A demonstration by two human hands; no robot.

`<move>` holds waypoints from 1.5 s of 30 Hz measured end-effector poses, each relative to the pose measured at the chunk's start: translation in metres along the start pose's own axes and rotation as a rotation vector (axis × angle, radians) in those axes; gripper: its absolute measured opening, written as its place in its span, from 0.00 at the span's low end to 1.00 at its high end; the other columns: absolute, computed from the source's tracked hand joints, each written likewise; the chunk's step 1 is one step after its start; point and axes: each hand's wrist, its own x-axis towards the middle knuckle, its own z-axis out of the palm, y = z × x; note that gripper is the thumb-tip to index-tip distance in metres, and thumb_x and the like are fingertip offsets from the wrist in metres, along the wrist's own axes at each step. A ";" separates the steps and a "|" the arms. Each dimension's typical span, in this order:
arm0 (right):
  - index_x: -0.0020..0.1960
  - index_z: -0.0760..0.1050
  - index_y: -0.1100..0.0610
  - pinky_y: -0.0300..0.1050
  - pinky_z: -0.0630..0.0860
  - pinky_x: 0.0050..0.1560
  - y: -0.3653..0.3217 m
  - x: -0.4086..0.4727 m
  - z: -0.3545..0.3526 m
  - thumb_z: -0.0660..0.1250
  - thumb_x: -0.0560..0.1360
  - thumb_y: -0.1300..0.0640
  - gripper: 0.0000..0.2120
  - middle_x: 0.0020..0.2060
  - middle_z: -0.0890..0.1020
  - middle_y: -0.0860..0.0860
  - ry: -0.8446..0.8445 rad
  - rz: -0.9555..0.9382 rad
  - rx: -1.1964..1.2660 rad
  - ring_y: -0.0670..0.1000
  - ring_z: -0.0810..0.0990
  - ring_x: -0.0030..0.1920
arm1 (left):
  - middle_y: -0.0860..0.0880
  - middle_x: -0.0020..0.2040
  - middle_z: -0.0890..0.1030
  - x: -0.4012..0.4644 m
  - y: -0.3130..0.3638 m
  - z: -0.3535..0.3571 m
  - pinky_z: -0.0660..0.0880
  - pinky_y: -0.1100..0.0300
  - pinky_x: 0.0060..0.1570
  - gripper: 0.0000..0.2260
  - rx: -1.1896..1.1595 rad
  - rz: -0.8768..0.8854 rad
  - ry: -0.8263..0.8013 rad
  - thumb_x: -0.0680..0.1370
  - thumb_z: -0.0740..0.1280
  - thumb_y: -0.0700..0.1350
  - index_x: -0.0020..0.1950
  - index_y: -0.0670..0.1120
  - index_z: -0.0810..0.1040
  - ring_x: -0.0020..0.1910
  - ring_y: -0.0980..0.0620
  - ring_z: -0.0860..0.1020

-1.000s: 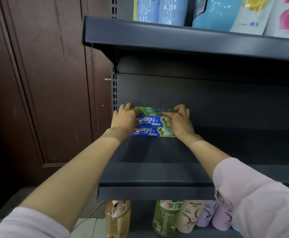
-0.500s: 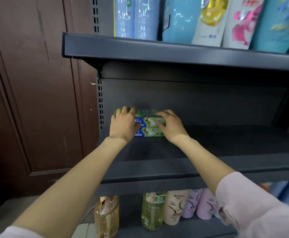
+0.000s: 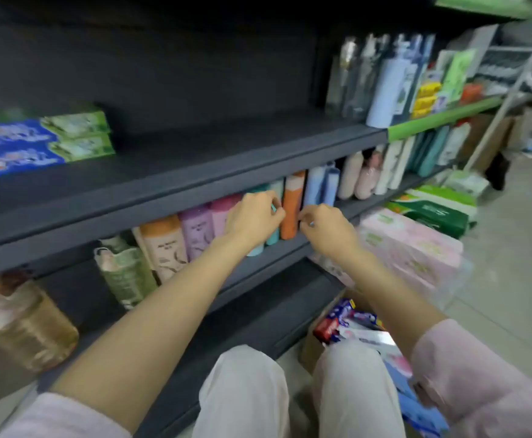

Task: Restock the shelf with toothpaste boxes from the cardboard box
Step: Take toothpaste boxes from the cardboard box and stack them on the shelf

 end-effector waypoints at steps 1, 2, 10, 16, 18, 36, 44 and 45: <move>0.59 0.75 0.58 0.54 0.75 0.55 0.035 -0.011 0.007 0.61 0.75 0.58 0.14 0.57 0.78 0.61 -0.042 0.079 -0.006 0.62 0.77 0.58 | 0.46 0.52 0.82 0.000 0.013 0.035 0.75 0.54 0.49 0.09 -0.031 -0.003 -0.093 0.75 0.63 0.47 0.52 0.50 0.78 0.53 0.43 0.79; 0.61 0.74 0.59 0.55 0.74 0.57 0.065 -0.021 0.015 0.61 0.75 0.58 0.15 0.58 0.77 0.61 -0.093 0.147 -0.011 0.62 0.76 0.59 | 0.45 0.53 0.82 0.001 0.021 0.063 0.76 0.54 0.50 0.09 -0.054 -0.006 -0.173 0.75 0.63 0.47 0.52 0.50 0.78 0.54 0.43 0.79; 0.63 0.71 0.57 0.51 0.74 0.54 0.263 -0.101 0.068 0.63 0.75 0.56 0.16 0.58 0.75 0.61 -0.320 0.635 -0.071 0.62 0.75 0.57 | 0.43 0.57 0.80 0.011 0.073 0.269 0.73 0.54 0.53 0.10 -0.061 0.019 -0.655 0.75 0.63 0.47 0.54 0.47 0.78 0.57 0.43 0.77; 0.66 0.68 0.61 0.52 0.68 0.63 0.361 -0.148 0.104 0.61 0.77 0.58 0.19 0.64 0.70 0.62 -0.370 0.832 -0.093 0.62 0.68 0.65 | 0.40 0.56 0.80 0.013 0.106 0.395 0.74 0.51 0.54 0.11 -0.046 0.104 -0.778 0.79 0.60 0.45 0.55 0.43 0.79 0.57 0.41 0.77; 0.71 0.63 0.60 0.53 0.65 0.64 0.387 -0.157 0.119 0.61 0.78 0.57 0.23 0.66 0.67 0.62 -0.382 0.860 -0.096 0.63 0.66 0.67 | 0.39 0.58 0.79 0.008 0.111 0.439 0.73 0.50 0.55 0.12 -0.034 0.142 -0.839 0.79 0.58 0.43 0.57 0.42 0.78 0.59 0.39 0.76; 0.68 0.65 0.58 0.51 0.70 0.59 0.515 -0.201 0.218 0.64 0.73 0.69 0.25 0.63 0.68 0.57 -0.488 0.757 -0.197 0.58 0.64 0.64 | 0.46 0.67 0.73 -0.050 0.097 0.627 0.69 0.50 0.63 0.25 0.212 0.474 -1.284 0.73 0.72 0.50 0.68 0.47 0.72 0.65 0.45 0.71; 0.60 0.64 0.59 0.49 0.68 0.39 0.502 -0.195 0.202 0.71 0.72 0.59 0.21 0.55 0.77 0.58 -0.364 0.766 -0.081 0.61 0.76 0.54 | 0.43 0.60 0.77 -0.035 0.092 0.596 0.67 0.58 0.51 0.15 -0.119 0.204 -1.208 0.79 0.62 0.53 0.57 0.45 0.80 0.59 0.44 0.74; 0.59 0.64 0.58 0.49 0.68 0.39 0.495 -0.191 0.199 0.71 0.72 0.57 0.20 0.54 0.78 0.57 -0.313 0.757 -0.050 0.61 0.77 0.53 | 0.43 0.53 0.78 -0.031 0.094 0.590 0.67 0.58 0.47 0.14 -0.105 0.206 -1.182 0.79 0.62 0.54 0.52 0.46 0.80 0.53 0.45 0.75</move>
